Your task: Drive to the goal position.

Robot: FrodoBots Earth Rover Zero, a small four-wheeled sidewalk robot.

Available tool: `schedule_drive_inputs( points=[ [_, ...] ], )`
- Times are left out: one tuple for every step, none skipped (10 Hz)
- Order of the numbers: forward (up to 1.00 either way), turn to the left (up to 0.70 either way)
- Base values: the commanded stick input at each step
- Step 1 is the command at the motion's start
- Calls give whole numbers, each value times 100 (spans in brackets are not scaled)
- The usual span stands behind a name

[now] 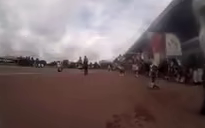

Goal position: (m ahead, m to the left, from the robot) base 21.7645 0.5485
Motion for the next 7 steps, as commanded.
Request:
schedule_drive_inputs(
  points=[
    [85,0],
    [85,0],
    [85,0],
    [85,0],
    [85,0],
    [85,0],
    [85,0]
  ],
)
